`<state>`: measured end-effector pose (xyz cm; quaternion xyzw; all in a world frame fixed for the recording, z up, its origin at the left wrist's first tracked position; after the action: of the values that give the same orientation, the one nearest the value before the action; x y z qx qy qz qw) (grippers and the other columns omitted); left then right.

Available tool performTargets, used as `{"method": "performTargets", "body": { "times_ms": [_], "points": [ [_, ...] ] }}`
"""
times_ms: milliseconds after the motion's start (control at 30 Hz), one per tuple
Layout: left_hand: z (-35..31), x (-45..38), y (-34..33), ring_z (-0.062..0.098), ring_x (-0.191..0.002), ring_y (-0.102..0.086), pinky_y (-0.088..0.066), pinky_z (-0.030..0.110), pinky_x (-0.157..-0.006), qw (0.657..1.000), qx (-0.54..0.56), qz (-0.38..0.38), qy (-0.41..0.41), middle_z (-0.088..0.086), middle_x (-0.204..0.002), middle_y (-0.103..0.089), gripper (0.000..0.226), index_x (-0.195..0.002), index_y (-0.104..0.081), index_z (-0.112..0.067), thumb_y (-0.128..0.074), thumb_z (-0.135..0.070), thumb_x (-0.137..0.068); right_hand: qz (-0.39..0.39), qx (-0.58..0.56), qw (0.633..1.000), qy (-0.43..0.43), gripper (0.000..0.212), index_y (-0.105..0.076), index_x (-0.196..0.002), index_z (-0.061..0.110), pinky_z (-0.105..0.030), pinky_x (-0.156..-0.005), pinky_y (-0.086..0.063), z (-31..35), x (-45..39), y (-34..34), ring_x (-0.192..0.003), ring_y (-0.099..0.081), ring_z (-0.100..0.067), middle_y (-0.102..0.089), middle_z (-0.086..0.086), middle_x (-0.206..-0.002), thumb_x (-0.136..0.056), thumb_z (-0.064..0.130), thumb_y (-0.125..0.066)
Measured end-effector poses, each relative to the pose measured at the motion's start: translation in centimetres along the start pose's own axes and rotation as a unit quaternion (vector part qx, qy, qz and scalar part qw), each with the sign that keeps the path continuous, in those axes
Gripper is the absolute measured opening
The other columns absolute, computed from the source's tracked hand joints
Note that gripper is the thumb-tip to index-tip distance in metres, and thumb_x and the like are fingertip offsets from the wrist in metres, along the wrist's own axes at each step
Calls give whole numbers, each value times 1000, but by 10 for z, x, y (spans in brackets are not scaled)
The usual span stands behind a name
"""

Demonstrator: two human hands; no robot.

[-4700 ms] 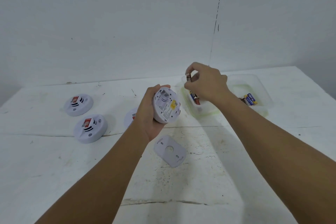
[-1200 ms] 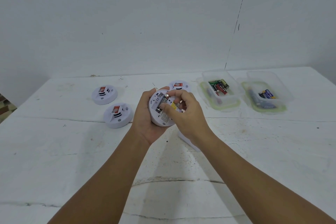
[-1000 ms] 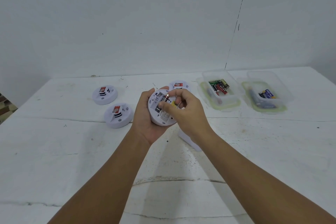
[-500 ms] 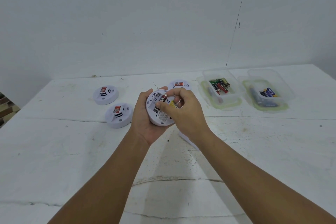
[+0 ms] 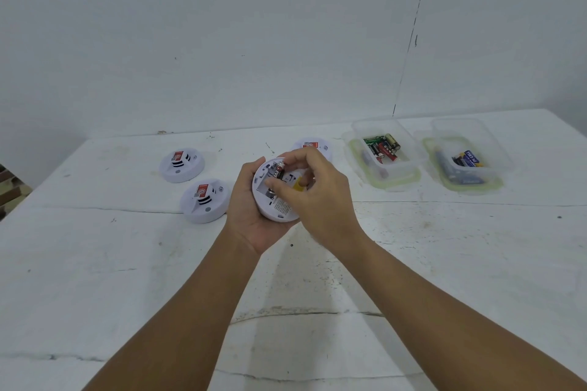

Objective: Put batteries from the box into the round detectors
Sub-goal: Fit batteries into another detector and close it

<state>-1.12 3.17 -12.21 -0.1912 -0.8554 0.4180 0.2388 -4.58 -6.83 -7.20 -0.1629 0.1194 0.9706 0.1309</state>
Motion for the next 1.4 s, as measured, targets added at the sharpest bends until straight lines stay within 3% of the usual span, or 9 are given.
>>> {"method": "performTargets", "body": {
  "times_ms": [267, 500, 600, 767, 867, 1033, 1400],
  "points": [
    [3, 2, -8, 22, -94, -73, -53, 35, -86, 1000, -6, -1, -1, 5, -98, -74, 40, -97, -76, -12, -51, -43, -98, -8, -1, 1000, -5, 34, -66, -102, 29, -17, -66, -50, 0, -1, 2, -66, -59, -4, -71, 9, -86, -78, 23, -89],
    [6, 3, -12, 22, -98, -71, -51, 35, -89, 1000, -11, -5, 7, 6, -106, -73, 38, -102, -76, -12, -54, -43, -97, 13, 5, 1000, -25, 30, -67, -98, 24, -11, -62, -44, 1, -4, 4, -64, -56, 2, -69, 11, -83, -78, 26, -89],
    [7, 2, -12, 23, -104, -69, -49, 36, -96, 1000, -5, -9, 12, 6, -111, -71, 37, -112, -72, -12, -56, -42, -97, 8, 10, 1000, -18, 30, -67, -98, 23, -11, -65, -46, 0, -3, 5, -68, -57, 1, -70, 11, -87, -78, 27, -89],
    [5, 2, -17, 21, -100, -71, -55, 34, -85, 1000, -31, 0, 3, 3, -110, -71, 32, -112, -69, -17, -58, -39, -92, -14, 31, 999, 25, 13, -67, -97, 17, -12, -70, -47, -1, -1, 4, -85, -64, -4, -70, 11, -88, -92, 22, -77],
    [4, 0, -20, 21, -104, -69, -51, 34, -90, 999, -45, 0, -6, 3, -112, -70, 32, -113, -67, -19, -60, -37, -89, -26, 28, 999, 33, 8, -67, -95, 15, -13, -73, -46, 0, -3, 5, -89, -64, -5, -68, 13, -90, -96, 20, -72],
    [-1, 1, -31, 22, -89, -72, -55, 32, -76, 997, -51, 15, -47, 6, -98, -73, 26, -97, -71, -18, -61, -36, -81, -37, 16, 999, -2, 17, -66, -89, 18, -32, -77, -50, -10, -4, 12, -85, -57, -13, -60, 1, -89, -95, 32, -73],
    [-5, -3, -30, 21, -77, -73, -58, 28, -69, 993, -63, -22, -95, 6, -86, -75, 18, -91, -71, -16, -59, -29, -87, -38, -4, 999, 13, 21, -60, -84, 15, -42, -69, -47, -15, 1, 6, -73, -51, -23, -54, -9, -75, -98, 27, -69]
  ]
}}
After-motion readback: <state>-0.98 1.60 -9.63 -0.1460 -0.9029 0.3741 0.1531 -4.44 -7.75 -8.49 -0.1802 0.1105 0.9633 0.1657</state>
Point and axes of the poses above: each hand's wrist, its own x-axis away from the middle knuckle, its own y-axis out of the back of the hand, z = x × y, the point moved 6 cm from there along -x, towards the middle knuckle
